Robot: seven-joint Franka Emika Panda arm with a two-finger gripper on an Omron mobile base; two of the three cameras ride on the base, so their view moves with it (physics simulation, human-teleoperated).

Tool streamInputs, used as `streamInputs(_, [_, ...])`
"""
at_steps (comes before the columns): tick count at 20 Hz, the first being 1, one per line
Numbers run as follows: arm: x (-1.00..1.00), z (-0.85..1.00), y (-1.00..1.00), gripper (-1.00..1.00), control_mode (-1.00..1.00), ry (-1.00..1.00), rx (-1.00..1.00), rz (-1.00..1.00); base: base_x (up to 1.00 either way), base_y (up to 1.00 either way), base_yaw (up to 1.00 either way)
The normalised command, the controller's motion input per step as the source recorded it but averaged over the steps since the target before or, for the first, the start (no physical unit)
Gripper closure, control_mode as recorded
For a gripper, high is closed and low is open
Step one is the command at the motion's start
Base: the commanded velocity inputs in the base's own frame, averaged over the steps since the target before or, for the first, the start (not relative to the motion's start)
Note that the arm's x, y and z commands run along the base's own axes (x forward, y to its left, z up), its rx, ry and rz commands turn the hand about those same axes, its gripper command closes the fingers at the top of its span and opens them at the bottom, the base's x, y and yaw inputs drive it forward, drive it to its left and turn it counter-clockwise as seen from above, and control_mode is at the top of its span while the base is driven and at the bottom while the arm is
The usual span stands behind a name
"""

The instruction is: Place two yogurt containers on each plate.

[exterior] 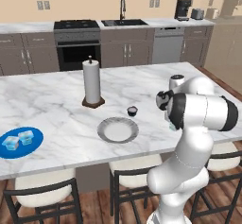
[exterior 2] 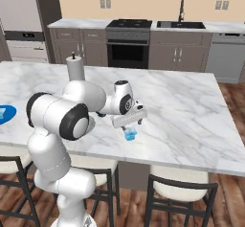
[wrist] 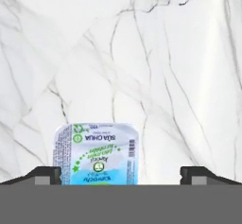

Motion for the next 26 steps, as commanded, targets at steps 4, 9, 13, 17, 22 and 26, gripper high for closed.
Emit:
streamInputs(4, [-0.01,-0.11,0.00,-1.00,-1.00,0.00,0.00,0.00,0.00,0.00,0.00])
streamInputs(9, [-0.08,-0.14,0.00,-1.00,-1.00,0.00,0.00,0.00,0.00,0.00,0.00])
streamInputs(13, [-0.06,-0.15,0.00,-1.00,-1.00,0.00,0.00,0.02,0.00,0.00,0.00])
streamInputs(17, [-0.02,-0.11,0.00,-1.00,-1.00,0.00,0.00,0.09,0.00,0.00,0.00])
streamInputs(22, [-0.02,-0.13,0.03,-1.00,-1.00,0.00,0.00,0.11,0.00,0.00,0.00])
streamInputs(26, [0.00,-0.12,0.04,-1.00,-1.00,0.00,0.00,0.09,0.00,0.00,0.00])
